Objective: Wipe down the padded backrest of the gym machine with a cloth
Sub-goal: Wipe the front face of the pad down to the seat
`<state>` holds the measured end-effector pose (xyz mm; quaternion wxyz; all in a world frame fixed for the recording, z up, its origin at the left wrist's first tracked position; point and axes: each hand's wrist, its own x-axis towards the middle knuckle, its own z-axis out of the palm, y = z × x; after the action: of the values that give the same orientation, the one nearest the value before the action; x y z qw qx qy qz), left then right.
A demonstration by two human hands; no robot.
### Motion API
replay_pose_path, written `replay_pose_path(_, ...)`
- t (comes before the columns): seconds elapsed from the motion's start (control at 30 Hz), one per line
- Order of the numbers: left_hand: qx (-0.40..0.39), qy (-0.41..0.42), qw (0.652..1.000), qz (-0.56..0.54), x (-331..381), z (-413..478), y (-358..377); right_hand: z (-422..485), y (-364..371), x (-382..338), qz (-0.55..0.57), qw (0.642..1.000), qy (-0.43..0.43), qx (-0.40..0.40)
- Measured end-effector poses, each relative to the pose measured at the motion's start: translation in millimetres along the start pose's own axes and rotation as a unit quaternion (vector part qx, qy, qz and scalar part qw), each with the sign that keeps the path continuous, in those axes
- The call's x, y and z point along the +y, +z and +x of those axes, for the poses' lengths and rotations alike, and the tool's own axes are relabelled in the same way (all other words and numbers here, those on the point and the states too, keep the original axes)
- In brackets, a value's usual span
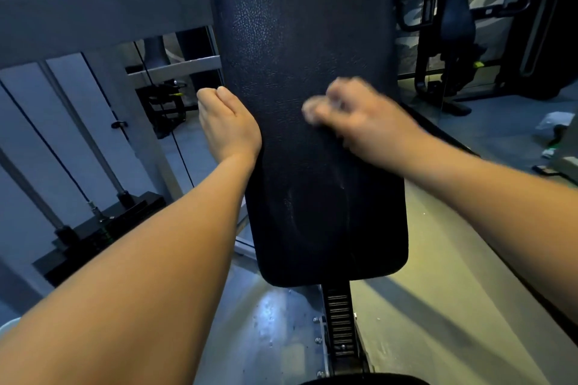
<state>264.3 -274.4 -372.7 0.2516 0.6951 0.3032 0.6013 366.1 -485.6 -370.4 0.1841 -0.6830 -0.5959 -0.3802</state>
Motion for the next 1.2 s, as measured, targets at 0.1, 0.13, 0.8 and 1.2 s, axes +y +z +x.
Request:
replay_pose_path(0.1,0.006,0.0,1.0,-0.001,0.5,0.9,-0.9,6.2,8.8,6.6,-0.051,0.992,0.077,0.085)
replay_pose_path(0.13,0.007,-0.001,1.0,0.0,0.7,1.1,-0.7,-2.4,15.4,-3.3,-0.021,0.992,0.097,0.084)
replay_pose_path(0.8,0.002,0.002,1.0,0.002,4.4,-0.5,-2.1,-68.8,12.2,-8.3,-0.026,0.993,-0.113,-0.029)
replay_pose_path(1.2,0.011,0.038,0.998,0.045,13.9,-3.5,-7.4,-97.6,12.4,-5.5,-0.034,0.997,-0.051,-0.055)
